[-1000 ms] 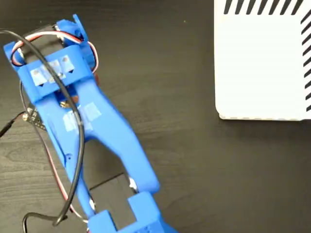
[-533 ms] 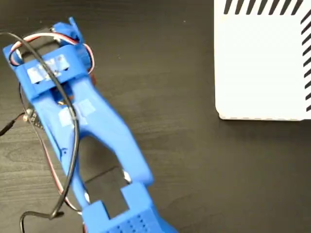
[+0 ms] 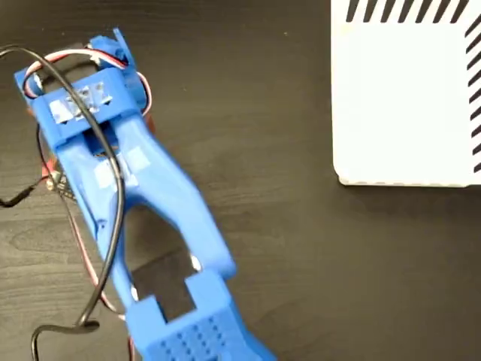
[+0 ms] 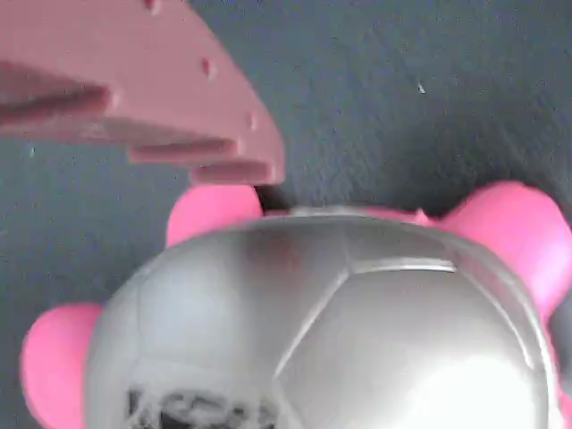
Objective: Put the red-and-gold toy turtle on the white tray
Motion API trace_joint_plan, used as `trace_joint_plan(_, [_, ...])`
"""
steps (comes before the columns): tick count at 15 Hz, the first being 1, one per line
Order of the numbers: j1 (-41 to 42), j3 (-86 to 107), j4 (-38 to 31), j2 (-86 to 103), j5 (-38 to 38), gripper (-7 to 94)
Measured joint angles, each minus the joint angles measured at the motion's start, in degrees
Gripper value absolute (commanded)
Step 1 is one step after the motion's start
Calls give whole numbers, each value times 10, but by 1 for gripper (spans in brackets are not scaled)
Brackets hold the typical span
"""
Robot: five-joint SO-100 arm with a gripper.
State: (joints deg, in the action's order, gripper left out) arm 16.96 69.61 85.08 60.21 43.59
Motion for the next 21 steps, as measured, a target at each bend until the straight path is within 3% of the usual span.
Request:
trace_joint_plan(11, [7, 12, -33, -31, 0, 69])
trace_joint_plan(14, [17, 22, -33, -31, -5, 51])
trace_joint_plan(18, [21, 22, -45, -31, -14, 12])
trace_joint_plan(21, [22, 21, -47, -30, -18, 8])
